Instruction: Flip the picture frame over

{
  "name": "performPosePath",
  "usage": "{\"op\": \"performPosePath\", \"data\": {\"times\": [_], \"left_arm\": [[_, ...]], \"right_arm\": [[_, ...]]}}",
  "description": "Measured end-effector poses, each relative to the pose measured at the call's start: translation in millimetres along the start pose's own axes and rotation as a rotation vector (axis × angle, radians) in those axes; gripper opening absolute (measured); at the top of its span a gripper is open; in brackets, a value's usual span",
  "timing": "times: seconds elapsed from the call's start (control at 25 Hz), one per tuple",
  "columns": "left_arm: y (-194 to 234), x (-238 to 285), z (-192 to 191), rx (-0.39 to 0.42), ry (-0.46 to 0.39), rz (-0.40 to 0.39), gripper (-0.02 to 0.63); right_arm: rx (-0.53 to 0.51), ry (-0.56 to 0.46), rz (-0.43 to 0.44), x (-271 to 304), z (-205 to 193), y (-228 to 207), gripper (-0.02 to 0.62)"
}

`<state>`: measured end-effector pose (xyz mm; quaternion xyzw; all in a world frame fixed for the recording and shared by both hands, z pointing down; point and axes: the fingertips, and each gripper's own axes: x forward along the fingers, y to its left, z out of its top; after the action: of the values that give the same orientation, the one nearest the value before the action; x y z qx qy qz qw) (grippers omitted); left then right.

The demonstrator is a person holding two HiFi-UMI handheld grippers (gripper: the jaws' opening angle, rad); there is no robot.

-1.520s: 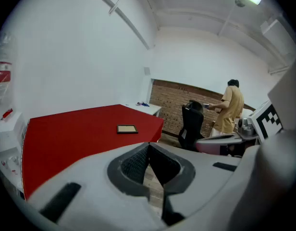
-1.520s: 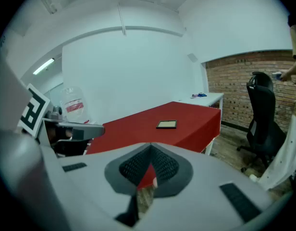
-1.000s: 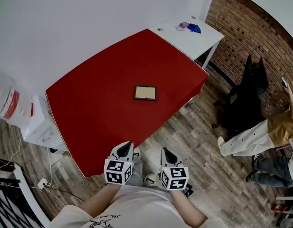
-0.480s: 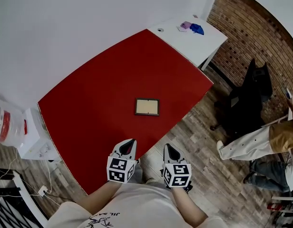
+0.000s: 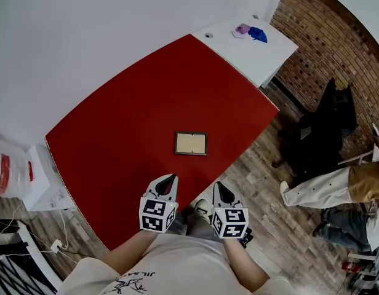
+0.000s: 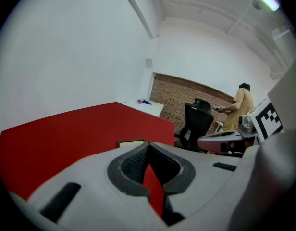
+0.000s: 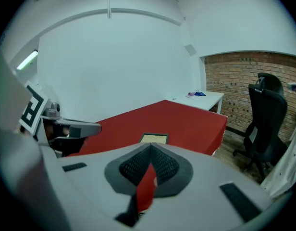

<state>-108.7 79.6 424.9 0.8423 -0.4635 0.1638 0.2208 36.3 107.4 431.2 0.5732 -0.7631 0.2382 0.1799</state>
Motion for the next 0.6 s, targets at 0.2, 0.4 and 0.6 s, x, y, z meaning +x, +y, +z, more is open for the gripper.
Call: {"op": "performPosePath", "data": {"times": [0.2, 0.4, 0.6], "left_arm": [[2.3, 17.1, -3.9, -0.042, 0.047, 0.023, 0.006], [0.1, 37.3, -3.2, -0.035, 0.086, 0.035, 0.006], [-3.9, 72.2, 4.2, -0.002, 0.109, 0.041, 0.008]], "right_arm": [[-0.012, 0.015, 0.026, 16.9, 10.4, -10.6, 0.005], [-0.014, 0.025, 0.043, 29.7, 15.6, -20.7, 0.005], [-0.015, 0.036, 0.049, 43.8, 18.5, -36.5, 0.005]]}}
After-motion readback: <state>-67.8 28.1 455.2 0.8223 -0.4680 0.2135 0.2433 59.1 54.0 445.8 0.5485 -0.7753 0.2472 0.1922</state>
